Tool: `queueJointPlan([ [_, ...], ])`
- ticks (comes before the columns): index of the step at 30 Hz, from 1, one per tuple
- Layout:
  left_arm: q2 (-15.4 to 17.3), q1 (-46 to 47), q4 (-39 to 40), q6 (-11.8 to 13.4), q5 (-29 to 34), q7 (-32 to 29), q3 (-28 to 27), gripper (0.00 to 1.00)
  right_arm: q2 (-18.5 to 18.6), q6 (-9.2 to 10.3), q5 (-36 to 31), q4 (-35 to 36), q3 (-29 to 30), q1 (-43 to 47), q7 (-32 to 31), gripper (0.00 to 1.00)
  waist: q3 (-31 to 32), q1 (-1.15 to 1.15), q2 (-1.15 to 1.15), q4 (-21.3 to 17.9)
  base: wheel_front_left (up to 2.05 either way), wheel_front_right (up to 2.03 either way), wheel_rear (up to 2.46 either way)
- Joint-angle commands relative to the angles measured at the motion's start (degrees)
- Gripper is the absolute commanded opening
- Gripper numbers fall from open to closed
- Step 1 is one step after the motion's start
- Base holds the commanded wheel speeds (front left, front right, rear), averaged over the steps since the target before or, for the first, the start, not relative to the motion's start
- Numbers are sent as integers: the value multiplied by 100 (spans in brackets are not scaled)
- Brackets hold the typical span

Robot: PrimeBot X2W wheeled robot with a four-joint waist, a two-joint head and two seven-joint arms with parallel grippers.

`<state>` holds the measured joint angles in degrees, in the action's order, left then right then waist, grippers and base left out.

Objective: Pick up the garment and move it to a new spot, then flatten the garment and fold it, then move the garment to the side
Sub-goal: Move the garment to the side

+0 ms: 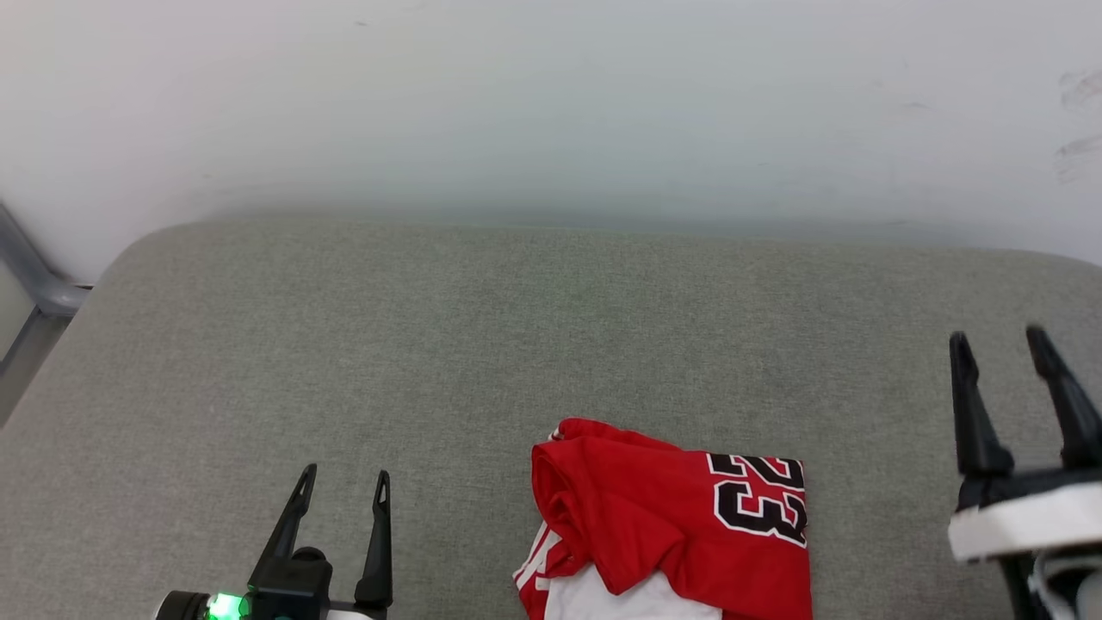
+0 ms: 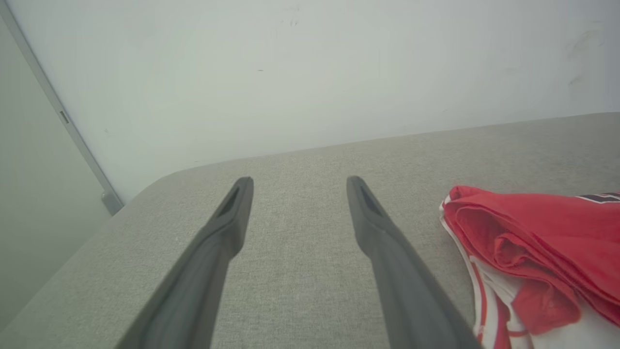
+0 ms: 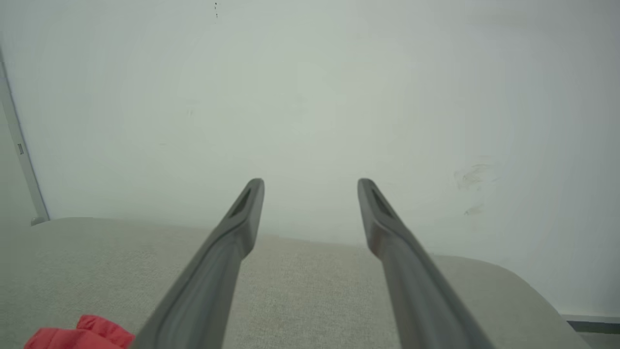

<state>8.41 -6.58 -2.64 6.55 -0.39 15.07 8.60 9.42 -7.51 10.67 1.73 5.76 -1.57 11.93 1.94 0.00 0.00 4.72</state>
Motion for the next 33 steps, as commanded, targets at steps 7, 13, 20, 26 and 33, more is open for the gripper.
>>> queueJointPlan([
  [7,-28,90,11,18,-37,12,27,100,801,5,1017,-96,-653,-1064,-1672,100,-85,0,0,113,0,0,0],
  [13,-49,144,17,13,-42,12,55,100,1356,5,1861,-254,-1253,-1570,-3229,100,-217,0,0,193,0,0,0],
  [20,-75,287,-1,-4,-21,12,113,100,1630,5,2606,-686,-1726,-1566,-4740,100,-377,0,0,293,0,0,0],
  [26,-96,397,3,-12,-8,12,160,100,1726,5,3097,-1015,-1907,-1329,-5543,100,-538,0,0,401,0,0,0],
  [33,-118,541,-14,-13,-5,12,204,100,1632,5,3273,-1382,-2129,-1182,-5622,100,-772,0,0,519,0,0,0],
])
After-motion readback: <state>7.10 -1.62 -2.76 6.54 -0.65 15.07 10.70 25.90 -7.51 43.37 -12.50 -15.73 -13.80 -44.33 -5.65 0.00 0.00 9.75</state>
